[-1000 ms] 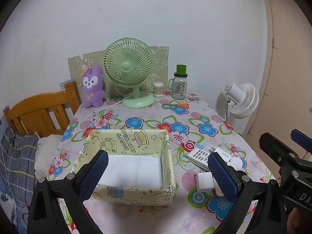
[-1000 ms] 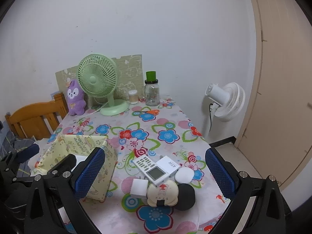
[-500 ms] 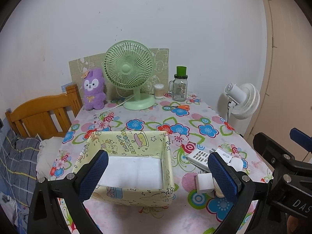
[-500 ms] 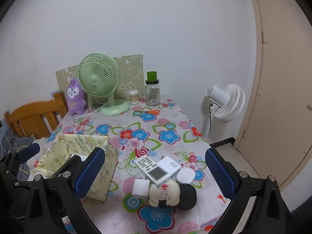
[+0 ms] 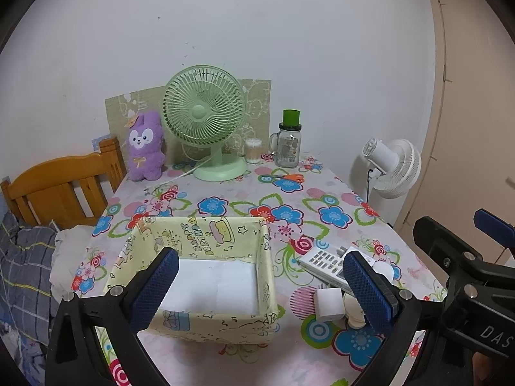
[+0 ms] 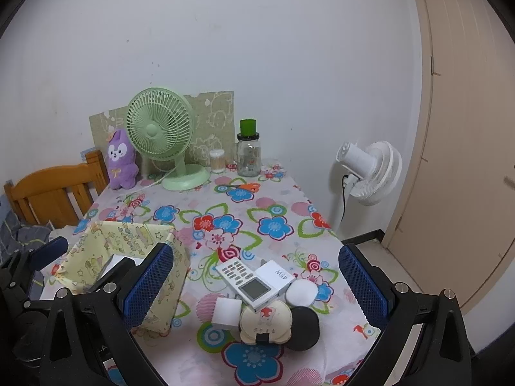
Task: Organize rigid objects
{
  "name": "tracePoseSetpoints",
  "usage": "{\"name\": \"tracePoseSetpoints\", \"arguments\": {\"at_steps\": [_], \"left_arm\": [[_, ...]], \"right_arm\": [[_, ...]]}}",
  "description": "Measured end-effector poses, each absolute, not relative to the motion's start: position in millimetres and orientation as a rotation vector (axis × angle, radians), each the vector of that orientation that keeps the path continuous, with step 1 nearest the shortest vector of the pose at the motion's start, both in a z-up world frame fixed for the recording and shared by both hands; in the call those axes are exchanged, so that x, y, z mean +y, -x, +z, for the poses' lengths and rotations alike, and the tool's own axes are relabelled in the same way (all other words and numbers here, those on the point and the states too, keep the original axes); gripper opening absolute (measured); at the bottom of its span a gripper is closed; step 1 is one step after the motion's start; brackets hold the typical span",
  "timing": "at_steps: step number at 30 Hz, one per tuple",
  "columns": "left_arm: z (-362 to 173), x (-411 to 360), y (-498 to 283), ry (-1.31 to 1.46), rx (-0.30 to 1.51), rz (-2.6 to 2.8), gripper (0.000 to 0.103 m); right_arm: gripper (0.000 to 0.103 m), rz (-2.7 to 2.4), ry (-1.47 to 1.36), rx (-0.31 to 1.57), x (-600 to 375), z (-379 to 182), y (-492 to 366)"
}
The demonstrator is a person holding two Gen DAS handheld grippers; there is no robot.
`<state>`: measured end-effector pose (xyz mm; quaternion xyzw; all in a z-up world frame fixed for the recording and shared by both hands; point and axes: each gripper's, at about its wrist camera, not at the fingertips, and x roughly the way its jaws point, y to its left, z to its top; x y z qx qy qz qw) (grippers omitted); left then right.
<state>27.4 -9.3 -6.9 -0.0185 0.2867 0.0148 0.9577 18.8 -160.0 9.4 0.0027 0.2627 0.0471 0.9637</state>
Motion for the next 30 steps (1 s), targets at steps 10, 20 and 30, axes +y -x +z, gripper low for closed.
{"name": "tracePoseSetpoints", "arguments": {"at_steps": [10,20,30], "left_arm": [[-12.2,-26.8,-40.1,0.038,0.605,0.002,0.103],[-20.4,-54.1,-51.4,-0.009,0.612,-0.021,0.099],[-35.4,-75.4,-63.5,-0.016,0.641,-0.054,0.091]], "right_arm": [[0.103,0.088,-0.01,0.536,-174.4,4.7,-27.9],[0.098,0.1,-0.025,0.569,-192.6,-7.6,-44.1],[0.098,0.1,-0.021,0.588,-205.0,-22.9,-56.2]]}}
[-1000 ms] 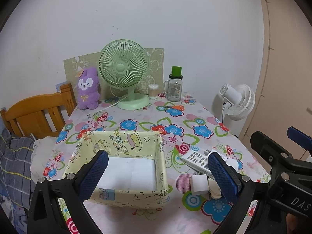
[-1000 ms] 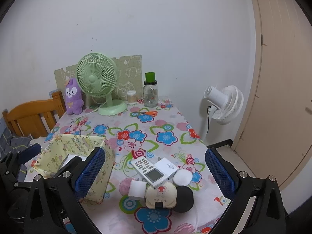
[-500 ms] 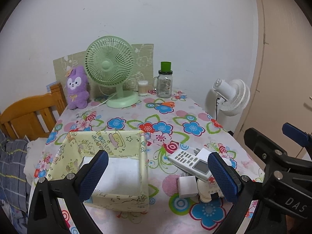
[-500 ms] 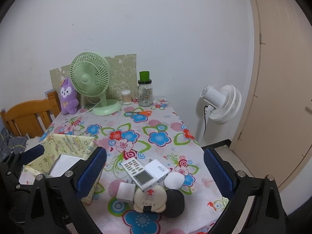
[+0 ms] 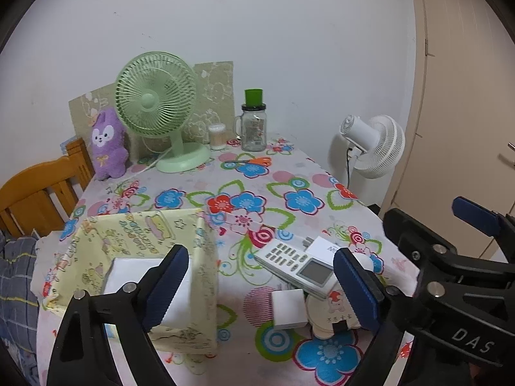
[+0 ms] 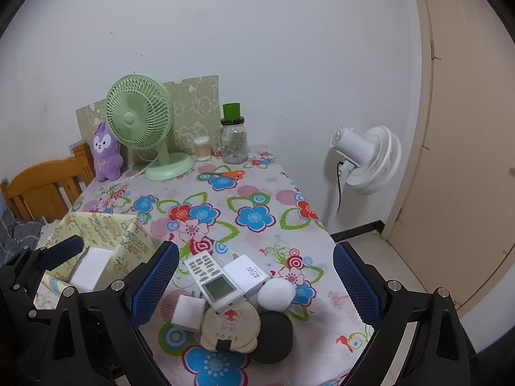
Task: Organize rigid objects
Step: 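Move the left tool to the white remote while the right tool approaches the white charger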
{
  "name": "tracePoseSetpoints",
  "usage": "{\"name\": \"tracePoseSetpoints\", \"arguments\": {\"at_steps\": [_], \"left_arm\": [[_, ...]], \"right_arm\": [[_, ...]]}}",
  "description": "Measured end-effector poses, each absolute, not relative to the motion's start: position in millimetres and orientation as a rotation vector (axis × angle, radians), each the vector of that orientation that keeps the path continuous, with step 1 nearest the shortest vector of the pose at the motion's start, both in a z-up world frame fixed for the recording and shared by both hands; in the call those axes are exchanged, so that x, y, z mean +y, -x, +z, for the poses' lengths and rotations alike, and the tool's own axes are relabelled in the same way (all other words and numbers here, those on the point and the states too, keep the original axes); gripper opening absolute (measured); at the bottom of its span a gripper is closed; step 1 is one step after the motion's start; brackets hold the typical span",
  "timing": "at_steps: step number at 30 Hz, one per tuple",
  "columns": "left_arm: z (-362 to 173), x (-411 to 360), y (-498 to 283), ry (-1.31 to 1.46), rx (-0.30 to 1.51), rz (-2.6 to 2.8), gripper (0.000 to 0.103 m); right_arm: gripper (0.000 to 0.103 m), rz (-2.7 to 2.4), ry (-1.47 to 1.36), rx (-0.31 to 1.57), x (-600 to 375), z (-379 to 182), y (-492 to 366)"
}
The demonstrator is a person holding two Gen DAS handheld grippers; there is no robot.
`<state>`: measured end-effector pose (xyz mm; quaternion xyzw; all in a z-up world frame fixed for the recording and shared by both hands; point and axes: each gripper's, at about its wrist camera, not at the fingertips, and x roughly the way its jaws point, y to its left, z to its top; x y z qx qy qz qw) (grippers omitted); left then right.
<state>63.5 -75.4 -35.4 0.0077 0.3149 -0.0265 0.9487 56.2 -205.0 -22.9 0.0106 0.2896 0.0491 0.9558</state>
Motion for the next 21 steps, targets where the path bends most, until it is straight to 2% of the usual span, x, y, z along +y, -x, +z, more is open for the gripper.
{"name": "tracePoseSetpoints", "arguments": {"at_steps": [7,21], "left_arm": [[-49.6,-93.2,-75.2,-0.026,0.688,-0.099,0.085],[-82.5,-113.5,-104.9,-0.014,0.8,-0.135,0.08]], "right_arm": [[0.097,0.099,-0.028,0.623,-214.5,-39.1,-68.2],[0.093,0.086,-0.036,0.697,-226.9,-70.2,-91.1]]}}
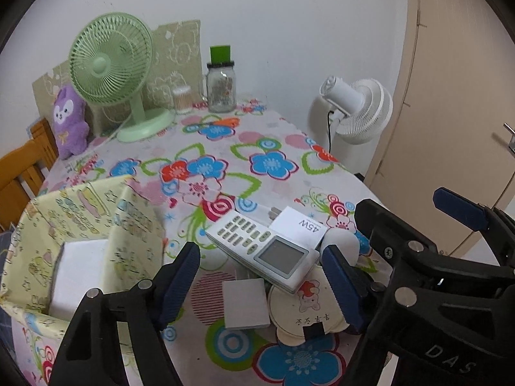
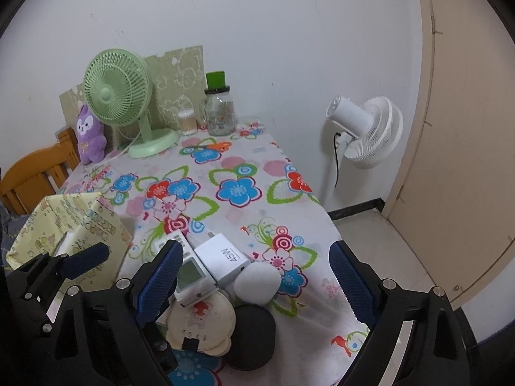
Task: Organize rigid objects
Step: 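Move the left tool to the white remote while the right tool approaches the white charger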
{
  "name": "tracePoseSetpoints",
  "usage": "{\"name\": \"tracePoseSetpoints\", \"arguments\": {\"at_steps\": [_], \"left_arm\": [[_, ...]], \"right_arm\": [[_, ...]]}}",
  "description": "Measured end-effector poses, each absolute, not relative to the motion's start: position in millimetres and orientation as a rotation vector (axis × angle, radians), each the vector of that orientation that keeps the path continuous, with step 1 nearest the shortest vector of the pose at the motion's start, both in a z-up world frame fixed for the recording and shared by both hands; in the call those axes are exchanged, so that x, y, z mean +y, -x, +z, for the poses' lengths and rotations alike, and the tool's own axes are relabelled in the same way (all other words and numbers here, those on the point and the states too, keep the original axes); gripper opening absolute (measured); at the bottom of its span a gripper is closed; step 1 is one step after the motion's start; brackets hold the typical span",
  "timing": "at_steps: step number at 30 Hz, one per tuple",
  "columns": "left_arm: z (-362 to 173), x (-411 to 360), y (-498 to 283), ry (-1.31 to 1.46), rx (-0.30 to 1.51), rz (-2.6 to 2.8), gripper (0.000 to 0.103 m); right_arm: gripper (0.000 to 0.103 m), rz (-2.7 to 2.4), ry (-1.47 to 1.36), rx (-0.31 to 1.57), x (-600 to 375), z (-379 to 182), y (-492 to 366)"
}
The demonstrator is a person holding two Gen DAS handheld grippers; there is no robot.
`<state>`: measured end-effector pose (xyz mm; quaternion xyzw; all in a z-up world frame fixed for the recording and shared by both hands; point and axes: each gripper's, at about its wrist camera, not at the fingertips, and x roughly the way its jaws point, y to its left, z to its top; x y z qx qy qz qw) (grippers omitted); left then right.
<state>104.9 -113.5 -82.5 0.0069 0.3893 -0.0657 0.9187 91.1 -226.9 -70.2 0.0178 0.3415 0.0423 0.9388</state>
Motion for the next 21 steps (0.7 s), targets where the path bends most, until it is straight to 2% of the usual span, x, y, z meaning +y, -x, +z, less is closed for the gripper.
{"name": "tracePoseSetpoints", "arguments": {"at_steps": [21], "left_arm": [[-130.6,-134.0,-145.9,-0.003,0.953,-0.159,0.08]], "right_arm": [[0.093,0.089,-0.059,0.843,-234.1,-117.7,-131.3]]}}
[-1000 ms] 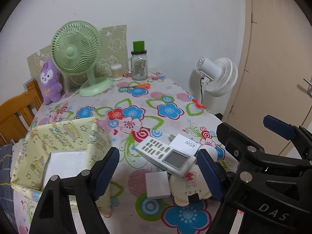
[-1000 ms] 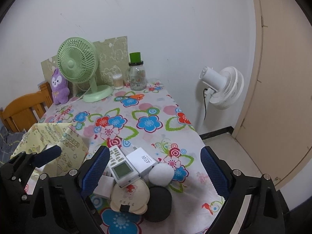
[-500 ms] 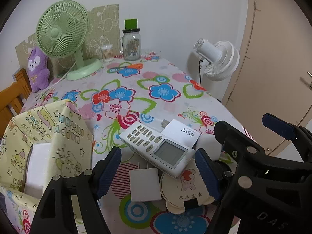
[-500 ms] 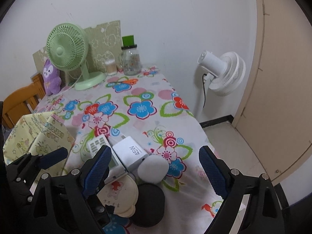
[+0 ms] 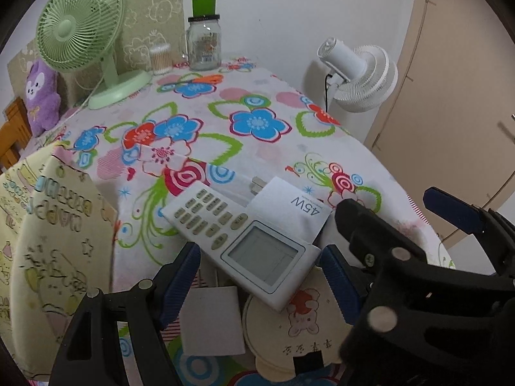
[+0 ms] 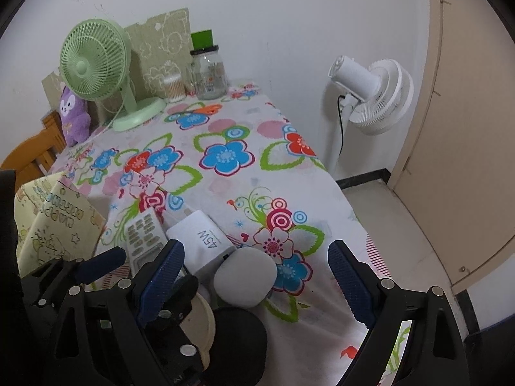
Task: Organize rigid objects
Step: 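Move the left tool to the white remote while the right tool approaches the white charger, then close the left tool on the white remote while the right tool grasps the white charger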
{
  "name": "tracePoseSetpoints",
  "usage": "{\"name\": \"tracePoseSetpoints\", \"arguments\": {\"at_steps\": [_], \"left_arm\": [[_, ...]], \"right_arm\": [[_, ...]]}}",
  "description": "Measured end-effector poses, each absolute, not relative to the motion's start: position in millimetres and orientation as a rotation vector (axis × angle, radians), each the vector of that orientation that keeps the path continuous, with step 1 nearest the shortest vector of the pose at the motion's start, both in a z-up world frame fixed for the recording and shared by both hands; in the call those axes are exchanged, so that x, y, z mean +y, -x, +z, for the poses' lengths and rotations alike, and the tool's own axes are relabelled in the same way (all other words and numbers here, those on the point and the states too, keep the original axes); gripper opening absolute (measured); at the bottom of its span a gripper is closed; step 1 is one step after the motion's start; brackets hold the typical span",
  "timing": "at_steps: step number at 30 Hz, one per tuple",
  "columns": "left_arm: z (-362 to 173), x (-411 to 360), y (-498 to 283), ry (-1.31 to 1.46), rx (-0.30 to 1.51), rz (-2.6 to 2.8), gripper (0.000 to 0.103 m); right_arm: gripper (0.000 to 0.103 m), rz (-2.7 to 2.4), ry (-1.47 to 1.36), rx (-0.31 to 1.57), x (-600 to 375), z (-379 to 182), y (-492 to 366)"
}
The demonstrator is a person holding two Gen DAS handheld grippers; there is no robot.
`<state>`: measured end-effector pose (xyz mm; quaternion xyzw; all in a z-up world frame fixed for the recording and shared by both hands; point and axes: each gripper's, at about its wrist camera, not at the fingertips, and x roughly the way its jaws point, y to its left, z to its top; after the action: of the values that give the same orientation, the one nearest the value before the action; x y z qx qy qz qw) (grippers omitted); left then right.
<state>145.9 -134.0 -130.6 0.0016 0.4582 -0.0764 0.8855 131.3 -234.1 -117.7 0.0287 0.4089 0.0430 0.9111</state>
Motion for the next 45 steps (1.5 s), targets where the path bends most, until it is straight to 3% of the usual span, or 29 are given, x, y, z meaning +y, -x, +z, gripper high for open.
{"name": "tracePoseSetpoints", "arguments": {"at_steps": [4,12,17,25,32,40,42,45], "left_arm": [[-133.5,-135.2,-146.6,-0.017,0.934,-0.144,0.081],[-138.1,-116.6,-152.9,0.03,0.946,-0.159,0.072],[-143.8,-100.1,-157.3,0.014,0.963,-0.1,0.061],[-152.8,-94.3,-166.6,-0.009,0.978,-0.044,0.068],[-156.0,-96.3,-180.6,0.006,0.988,-0.026,0.079],[-157.1,-96.4,-195.1,0.017,1.02,-0.01,0.082],[-156.7,-96.4,-196.4,0.008,1.017,-0.005,0.079],[-154.9,-95.3,-197.7,0.008,0.998,-0.013,0.064]], "right_arm": [[0.093,0.098,-0.058,0.867,-230.7,-125.2,-137.2],[0.093,0.136,-0.058,0.891,-216.7,-131.7,-148.0],[0.093,0.153,-0.023,0.904,-202.2,-138.2,-156.5],[0.092,0.19,-0.033,0.952,-189.1,-151.7,-171.7],[0.058,0.238,-0.082,0.99,-189.8,-158.1,-183.6],[0.054,0.215,-0.136,0.989,-193.4,-157.4,-195.3],[0.053,0.209,-0.143,0.991,-194.8,-157.4,-197.2],[0.053,0.197,-0.145,0.99,-195.1,-157.5,-199.9]]}}
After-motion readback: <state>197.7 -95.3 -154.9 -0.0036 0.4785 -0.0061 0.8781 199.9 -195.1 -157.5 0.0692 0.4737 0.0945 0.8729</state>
